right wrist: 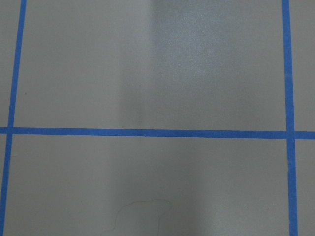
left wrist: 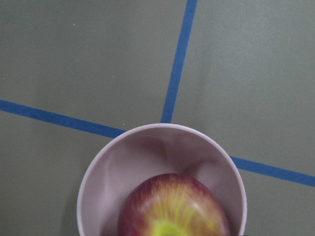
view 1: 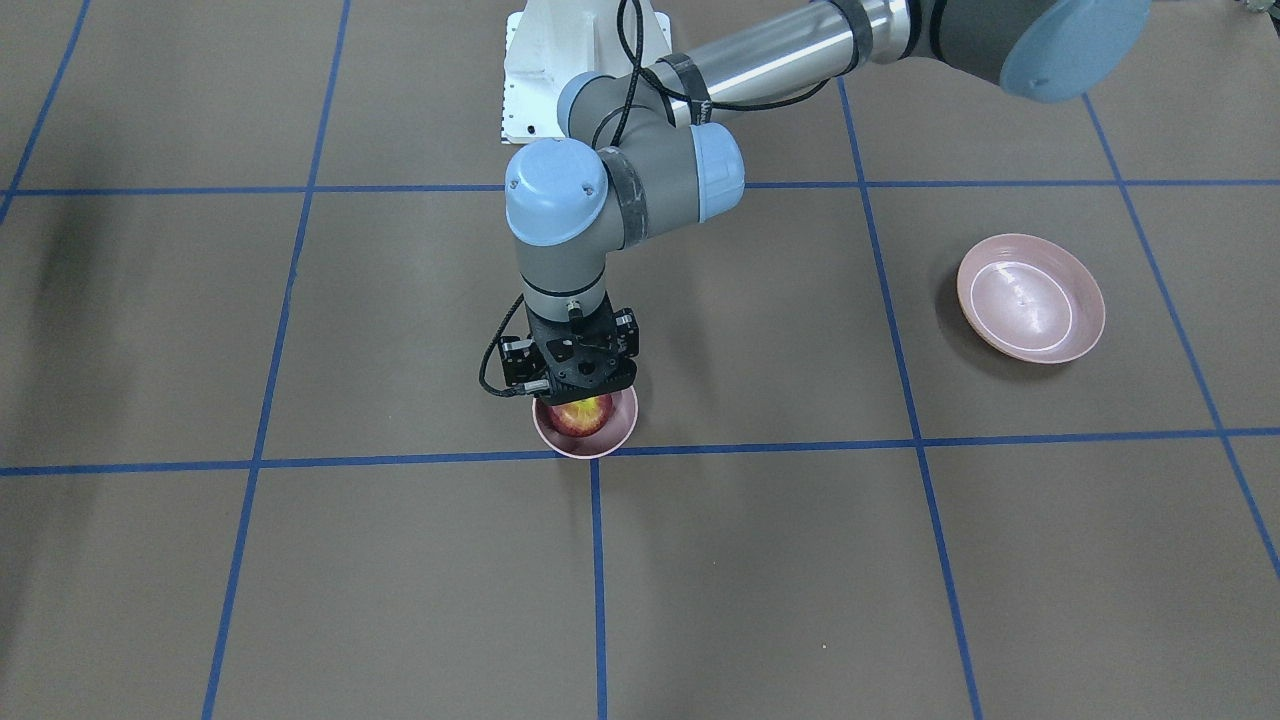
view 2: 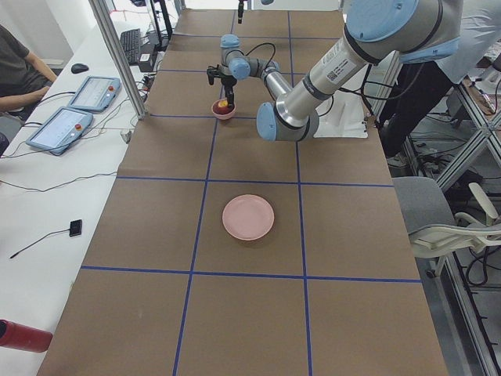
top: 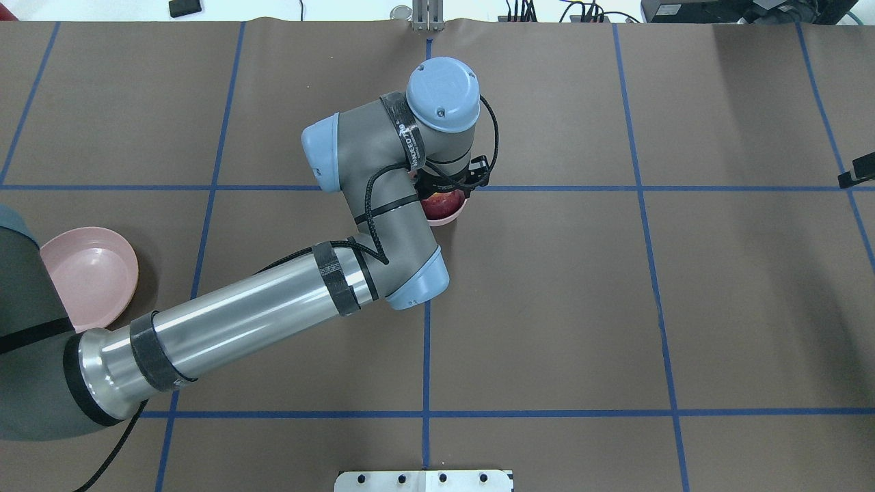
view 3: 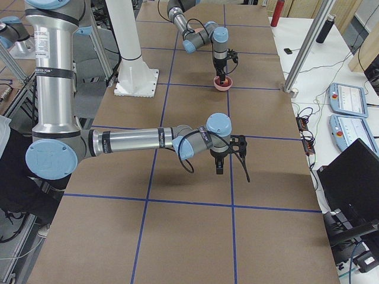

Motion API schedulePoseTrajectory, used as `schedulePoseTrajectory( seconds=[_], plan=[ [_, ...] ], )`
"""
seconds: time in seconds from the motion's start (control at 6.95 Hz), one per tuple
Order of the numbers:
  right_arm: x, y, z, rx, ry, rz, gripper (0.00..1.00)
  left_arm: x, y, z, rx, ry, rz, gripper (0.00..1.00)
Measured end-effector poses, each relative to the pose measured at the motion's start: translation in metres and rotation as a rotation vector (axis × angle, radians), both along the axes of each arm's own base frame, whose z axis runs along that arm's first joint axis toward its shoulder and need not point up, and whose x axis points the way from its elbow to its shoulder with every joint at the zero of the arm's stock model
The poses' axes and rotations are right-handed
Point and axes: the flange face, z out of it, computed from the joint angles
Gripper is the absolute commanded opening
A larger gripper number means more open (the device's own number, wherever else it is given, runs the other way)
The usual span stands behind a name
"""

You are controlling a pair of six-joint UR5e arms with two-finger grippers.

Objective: Move apple from plate to bowl
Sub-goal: 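Lower the apple into the pink bowl and open the left gripper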

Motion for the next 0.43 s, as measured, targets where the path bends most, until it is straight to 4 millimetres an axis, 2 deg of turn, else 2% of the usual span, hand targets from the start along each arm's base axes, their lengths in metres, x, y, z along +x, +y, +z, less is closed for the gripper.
schedulePoseTrajectory(
  seconds=[0.29,0.43],
  plan=[
    [0.0,0.0,0.0,0.001,0.001,0.0,1.0,-0.003,0.002,-0.006,0.003,0.01,-0.002,0.97],
    [0.0,0.0,0.0,0.001,0.001,0.0,1.0,-0.015,0.008,-0.013,0.008,0.022,-0.005,0.97]
  ],
)
